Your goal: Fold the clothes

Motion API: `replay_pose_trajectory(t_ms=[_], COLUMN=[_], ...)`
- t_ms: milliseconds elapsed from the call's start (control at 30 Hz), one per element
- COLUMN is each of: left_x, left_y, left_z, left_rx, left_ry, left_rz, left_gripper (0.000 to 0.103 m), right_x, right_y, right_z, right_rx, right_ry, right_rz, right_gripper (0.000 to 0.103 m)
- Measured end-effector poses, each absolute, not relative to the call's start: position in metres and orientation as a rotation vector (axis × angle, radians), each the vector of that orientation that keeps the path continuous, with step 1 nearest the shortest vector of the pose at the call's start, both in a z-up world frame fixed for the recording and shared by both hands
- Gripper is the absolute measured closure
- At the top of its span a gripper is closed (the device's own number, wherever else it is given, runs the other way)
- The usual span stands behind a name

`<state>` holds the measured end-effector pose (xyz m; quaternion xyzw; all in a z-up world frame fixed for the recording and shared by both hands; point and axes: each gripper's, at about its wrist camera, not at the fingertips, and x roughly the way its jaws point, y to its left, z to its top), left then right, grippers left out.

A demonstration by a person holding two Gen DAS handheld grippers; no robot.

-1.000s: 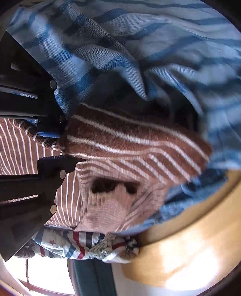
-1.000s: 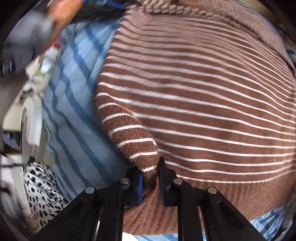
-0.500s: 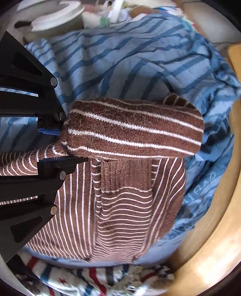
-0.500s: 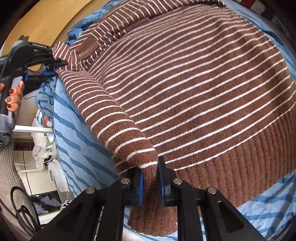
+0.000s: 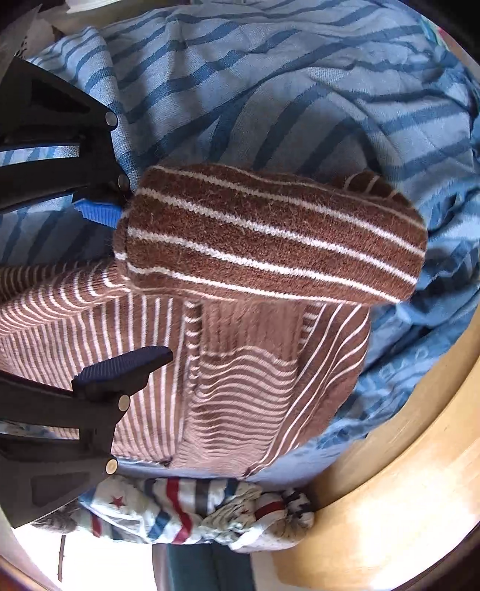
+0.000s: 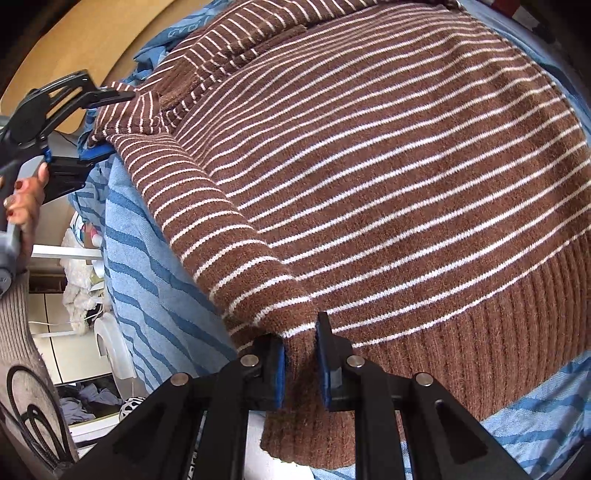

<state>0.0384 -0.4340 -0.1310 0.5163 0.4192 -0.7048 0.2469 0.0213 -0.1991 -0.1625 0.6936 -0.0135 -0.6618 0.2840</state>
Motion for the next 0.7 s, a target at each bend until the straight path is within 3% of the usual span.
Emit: replay_pose_trajectory(t_ms=[33, 233, 467, 700], left_x=[0.041, 0.048, 0.008, -0.06], left_y=[-0.432, -0.422, -0.405, -0.362], left_z=[-0.128, -0.103, -0.084, -0.116], left_rx=[1.386, 1.344, 1.32, 1.41], left_ry=[1.118, 0.882, 0.893, 0.83], left_rz=[-1.932, -1.998, -2.109, -2.185], left_gripper=[0.086, 0.088, 0.091, 0.091], right_x=[0.023, 0.03, 0.012, -0.004], right_y=[-0.2, -0.199, -0.174, -0.153], right_z=[-0.161, -0.16, -0.164, -0.181], right_rx=[1.849, 1.805, 1.803, 1.861], right_ry=[-0.027, 0.018, -0.077, -0.186], right_rz=[-1.775, -1.792, -1.754, -1.73], right_gripper=[0.087, 0.087, 0.087, 0.087])
